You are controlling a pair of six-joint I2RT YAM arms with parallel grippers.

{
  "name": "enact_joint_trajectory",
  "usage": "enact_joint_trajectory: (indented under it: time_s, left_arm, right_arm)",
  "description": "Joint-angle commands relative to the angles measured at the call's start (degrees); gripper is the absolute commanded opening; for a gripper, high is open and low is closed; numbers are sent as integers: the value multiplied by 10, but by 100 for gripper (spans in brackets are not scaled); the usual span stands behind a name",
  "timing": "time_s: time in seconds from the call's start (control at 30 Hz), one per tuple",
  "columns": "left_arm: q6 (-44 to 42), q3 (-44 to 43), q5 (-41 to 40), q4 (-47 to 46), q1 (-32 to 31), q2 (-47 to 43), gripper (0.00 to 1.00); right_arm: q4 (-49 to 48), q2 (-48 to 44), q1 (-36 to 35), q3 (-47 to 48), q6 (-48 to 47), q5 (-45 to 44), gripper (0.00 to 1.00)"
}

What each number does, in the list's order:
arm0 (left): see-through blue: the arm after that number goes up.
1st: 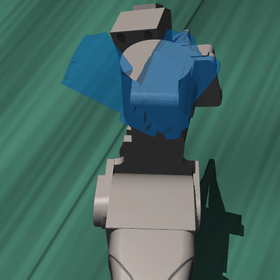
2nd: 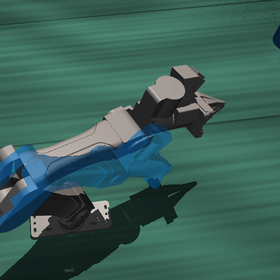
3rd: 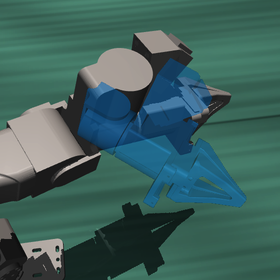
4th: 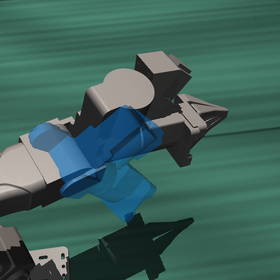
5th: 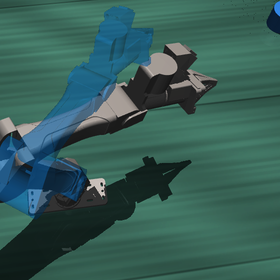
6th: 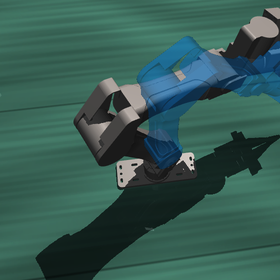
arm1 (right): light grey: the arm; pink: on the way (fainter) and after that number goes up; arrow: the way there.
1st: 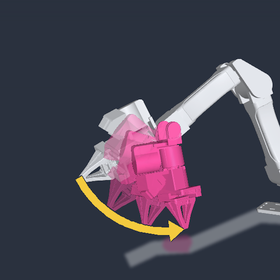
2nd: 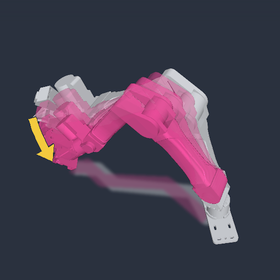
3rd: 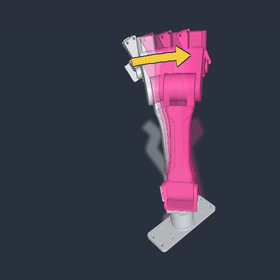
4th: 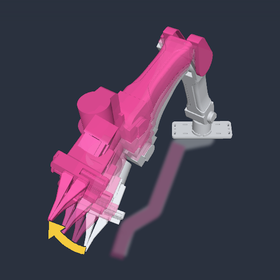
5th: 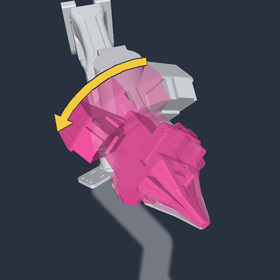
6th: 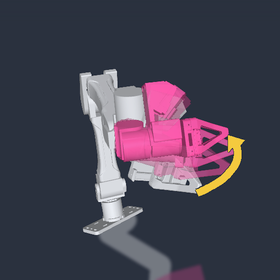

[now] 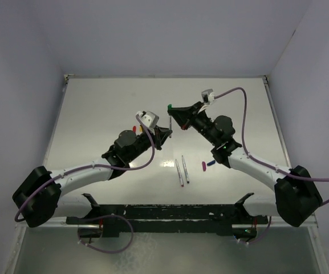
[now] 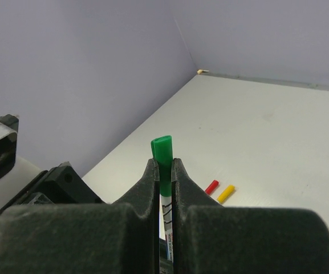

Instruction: Insert the pens into the pen caps

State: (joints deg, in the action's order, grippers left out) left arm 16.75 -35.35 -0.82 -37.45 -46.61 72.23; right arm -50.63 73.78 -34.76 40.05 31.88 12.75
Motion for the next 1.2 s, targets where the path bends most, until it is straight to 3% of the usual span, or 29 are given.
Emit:
enact_joint_trajectory:
  time_s: [0.0, 0.33, 0.47, 0.57, 0.7, 0.8, 1.0, 1.17]
  left_arm:
    - [-58, -90, -55, -214, 13, -34, 0]
    - [-131, -98, -132, -225, 21, -50, 0]
    - [-129, -100, -154, -162, 22, -46, 0]
    - [-122, -126, -194, -53, 22, -33, 0]
    - [-101, -133, -205, 43, 22, -17, 0]
    - [-78, -124, -202, 86, 23, -10, 0]
    - [-37, -134, -222, 185, 28, 32, 0]
    - [31, -190, -180, 299, 76, 100, 0]
  right_arm:
    - [190, 45, -49, -11, -19, 26, 0]
    - [245, 118, -69, 13, 4, 27, 0]
    - [231, 121, -69, 22, 5, 20, 0]
    - [248, 121, -69, 46, -2, 13, 0]
    - [251, 111, -69, 90, -12, -42, 31]
    - [245, 94, -68, 120, -30, -100, 46]
    - [238, 29, -68, 134, -82, -203, 49]
    - [308, -30, -67, 122, -96, -308, 49]
